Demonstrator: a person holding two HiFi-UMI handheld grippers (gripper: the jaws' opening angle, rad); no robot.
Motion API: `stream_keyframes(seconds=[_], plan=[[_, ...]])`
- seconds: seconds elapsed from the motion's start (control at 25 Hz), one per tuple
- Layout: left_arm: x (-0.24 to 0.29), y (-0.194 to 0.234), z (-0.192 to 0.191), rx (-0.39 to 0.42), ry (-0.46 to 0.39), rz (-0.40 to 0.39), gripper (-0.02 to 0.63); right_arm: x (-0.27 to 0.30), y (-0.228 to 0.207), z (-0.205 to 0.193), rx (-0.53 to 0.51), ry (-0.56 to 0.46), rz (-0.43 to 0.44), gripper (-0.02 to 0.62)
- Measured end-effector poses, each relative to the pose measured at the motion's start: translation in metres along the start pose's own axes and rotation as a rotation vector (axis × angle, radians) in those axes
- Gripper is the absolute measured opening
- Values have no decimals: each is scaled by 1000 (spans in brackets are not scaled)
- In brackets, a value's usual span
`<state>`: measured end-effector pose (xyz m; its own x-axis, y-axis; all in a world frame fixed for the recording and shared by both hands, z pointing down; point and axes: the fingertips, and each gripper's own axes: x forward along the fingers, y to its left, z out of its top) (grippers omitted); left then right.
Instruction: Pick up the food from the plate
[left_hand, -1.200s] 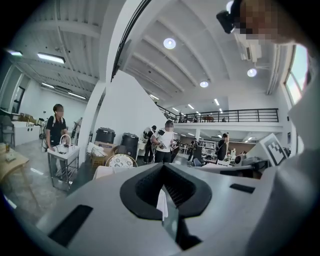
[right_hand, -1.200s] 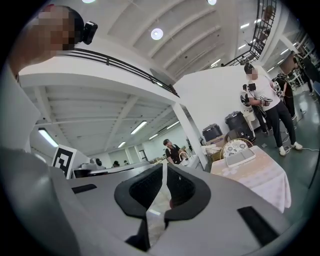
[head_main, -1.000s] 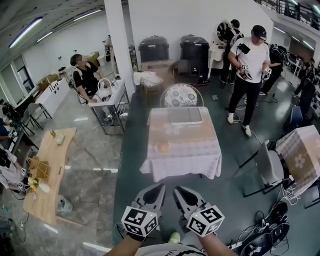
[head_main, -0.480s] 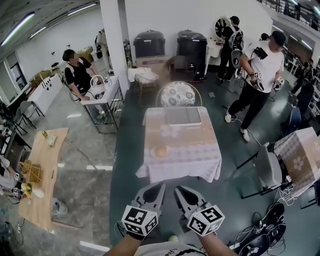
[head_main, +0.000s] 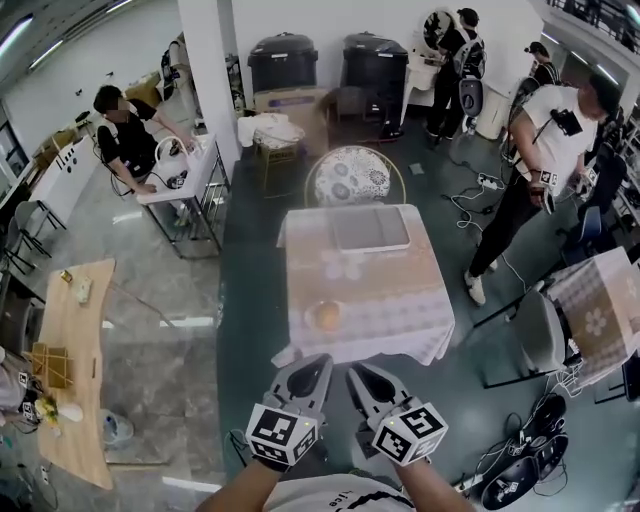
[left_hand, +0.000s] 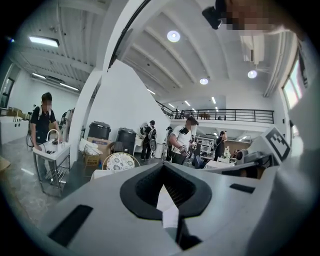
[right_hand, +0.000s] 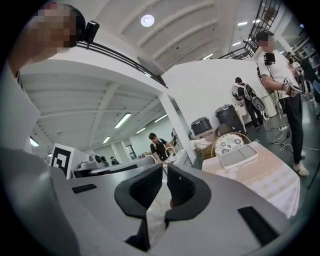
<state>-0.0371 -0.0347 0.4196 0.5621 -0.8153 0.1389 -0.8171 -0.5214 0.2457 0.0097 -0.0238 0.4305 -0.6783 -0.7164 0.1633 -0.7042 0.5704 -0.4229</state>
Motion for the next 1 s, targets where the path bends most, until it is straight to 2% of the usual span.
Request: stream_keyframes(seconds=[0.28, 0.52, 0.76, 1.0], plan=[[32, 51, -7, -6, 35, -49, 5, 52, -26, -9, 61, 25, -81, 17], [53, 77, -18, -4, 36, -73, 4, 79, -45, -22, 120, 71, -109, 21], [77, 95, -33, 13, 51, -81, 3, 104, -79, -45, 206, 109, -123, 72], [106, 113, -54, 28, 82, -86, 3, 132, -125, -71, 318, 133, -144, 92]])
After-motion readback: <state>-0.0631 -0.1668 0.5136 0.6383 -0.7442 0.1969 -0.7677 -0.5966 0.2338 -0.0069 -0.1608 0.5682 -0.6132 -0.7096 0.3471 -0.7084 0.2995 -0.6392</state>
